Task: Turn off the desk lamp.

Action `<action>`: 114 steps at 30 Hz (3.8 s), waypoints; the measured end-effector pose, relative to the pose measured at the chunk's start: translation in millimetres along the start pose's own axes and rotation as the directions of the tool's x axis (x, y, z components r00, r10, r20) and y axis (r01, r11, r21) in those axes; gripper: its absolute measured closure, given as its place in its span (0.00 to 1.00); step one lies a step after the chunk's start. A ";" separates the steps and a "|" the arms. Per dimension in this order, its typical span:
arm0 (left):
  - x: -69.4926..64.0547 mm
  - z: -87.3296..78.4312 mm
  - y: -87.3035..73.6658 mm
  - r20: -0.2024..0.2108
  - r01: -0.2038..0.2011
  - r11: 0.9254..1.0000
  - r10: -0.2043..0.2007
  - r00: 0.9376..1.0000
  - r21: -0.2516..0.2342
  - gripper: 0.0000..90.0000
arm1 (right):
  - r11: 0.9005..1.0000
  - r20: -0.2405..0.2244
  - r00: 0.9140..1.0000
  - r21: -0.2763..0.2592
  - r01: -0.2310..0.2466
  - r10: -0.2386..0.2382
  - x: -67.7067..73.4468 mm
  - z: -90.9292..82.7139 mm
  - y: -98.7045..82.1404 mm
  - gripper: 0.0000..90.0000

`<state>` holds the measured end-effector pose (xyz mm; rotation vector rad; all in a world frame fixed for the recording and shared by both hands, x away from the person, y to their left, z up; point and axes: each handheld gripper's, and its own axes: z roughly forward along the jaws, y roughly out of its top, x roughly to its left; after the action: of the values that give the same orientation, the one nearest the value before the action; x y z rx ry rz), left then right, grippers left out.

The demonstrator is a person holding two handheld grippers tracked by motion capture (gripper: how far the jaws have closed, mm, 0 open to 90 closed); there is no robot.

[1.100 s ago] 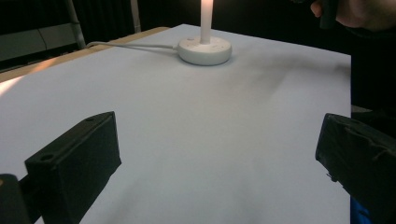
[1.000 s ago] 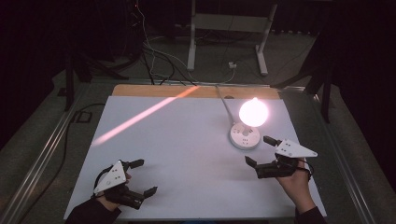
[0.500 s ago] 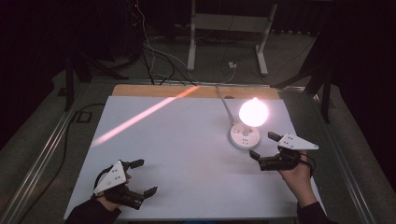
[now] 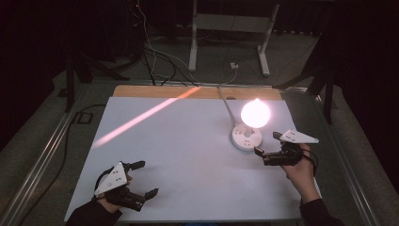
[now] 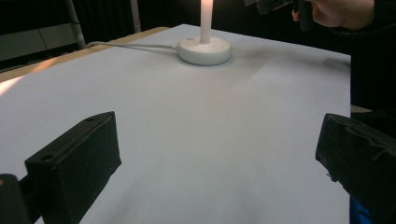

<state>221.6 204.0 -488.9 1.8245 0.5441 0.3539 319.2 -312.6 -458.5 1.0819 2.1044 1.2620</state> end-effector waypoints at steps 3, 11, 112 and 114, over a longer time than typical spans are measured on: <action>-0.2 -0.1 0.1 0.001 0.000 1.000 0.000 1.000 -0.002 0.01 | 1.000 0.027 0.999 0.000 -0.022 0.022 -2.4 4.5 -0.7 0.00; -0.3 -0.1 0.1 -0.001 -0.001 1.000 0.001 1.000 -0.001 0.01 | 0.998 0.063 0.996 0.027 -0.059 0.057 -10.4 15.1 -6.9 0.00; 0.7 -0.2 -0.3 -0.004 0.012 1.000 -0.012 1.000 0.005 0.01 | 0.992 0.182 0.978 0.051 -0.112 0.101 -22.9 55.5 -12.1 1.00; 0.6 -0.2 -0.3 -0.004 0.012 1.000 -0.012 1.000 0.004 0.01 | 0.991 0.182 0.978 0.070 -0.114 0.100 -22.6 59.4 -15.3 1.00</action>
<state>221.9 204.5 -489.1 1.8243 0.5592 0.3488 368.5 -304.1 -500.5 1.3082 1.9992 1.0917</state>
